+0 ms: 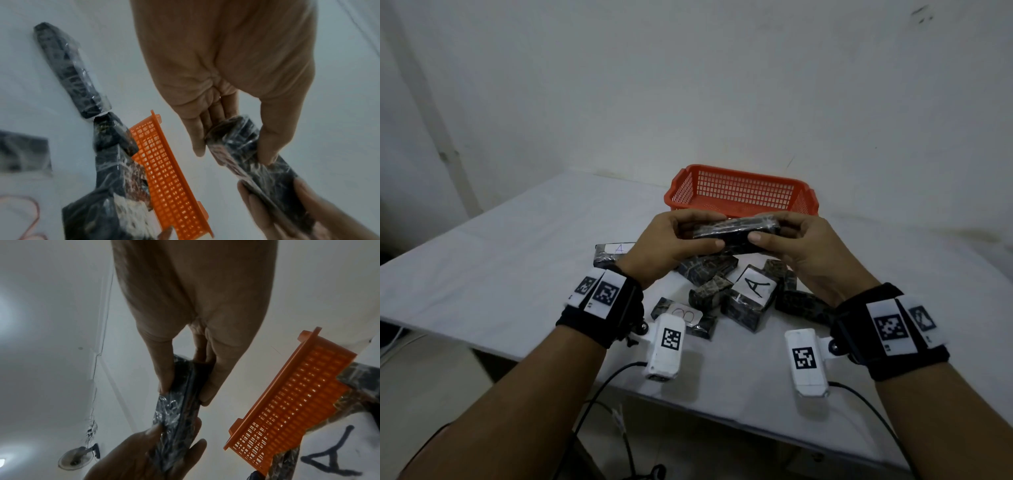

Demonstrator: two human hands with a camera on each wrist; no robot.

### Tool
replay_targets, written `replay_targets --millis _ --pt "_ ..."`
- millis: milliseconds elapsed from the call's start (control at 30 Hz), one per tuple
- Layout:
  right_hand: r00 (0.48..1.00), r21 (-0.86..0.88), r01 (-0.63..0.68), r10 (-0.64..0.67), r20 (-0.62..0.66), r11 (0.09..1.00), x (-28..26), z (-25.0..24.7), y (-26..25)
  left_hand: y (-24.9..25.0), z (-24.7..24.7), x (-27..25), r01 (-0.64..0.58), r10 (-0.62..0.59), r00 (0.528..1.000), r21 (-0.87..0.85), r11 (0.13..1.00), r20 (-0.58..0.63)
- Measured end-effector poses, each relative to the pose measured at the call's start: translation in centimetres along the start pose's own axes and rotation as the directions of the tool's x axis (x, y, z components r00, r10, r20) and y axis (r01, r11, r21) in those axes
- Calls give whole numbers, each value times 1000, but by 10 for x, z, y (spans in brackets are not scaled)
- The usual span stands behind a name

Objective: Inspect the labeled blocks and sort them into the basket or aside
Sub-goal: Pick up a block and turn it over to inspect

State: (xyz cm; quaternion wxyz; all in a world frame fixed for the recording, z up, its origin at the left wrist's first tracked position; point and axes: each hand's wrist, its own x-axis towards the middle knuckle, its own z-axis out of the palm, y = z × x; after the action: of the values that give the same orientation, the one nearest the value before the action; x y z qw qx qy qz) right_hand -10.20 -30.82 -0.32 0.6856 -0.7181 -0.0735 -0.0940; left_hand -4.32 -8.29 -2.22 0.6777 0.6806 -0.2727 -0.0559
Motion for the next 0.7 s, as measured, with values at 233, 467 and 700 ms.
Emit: replay_targets --millis 233,467,700 --pt "998 86 11 -15 55 996 0 6 -16 2 2 5 -7 -3 999 229 973 42" --pt "970 173 -213 188 154 961 -8 12 -15 -2 15 0 -26 25 999 44 999 21" --pt "972 70 -141 124 201 988 -10 11 -10 6 21 -2 59 -56 985 -12 998 164"
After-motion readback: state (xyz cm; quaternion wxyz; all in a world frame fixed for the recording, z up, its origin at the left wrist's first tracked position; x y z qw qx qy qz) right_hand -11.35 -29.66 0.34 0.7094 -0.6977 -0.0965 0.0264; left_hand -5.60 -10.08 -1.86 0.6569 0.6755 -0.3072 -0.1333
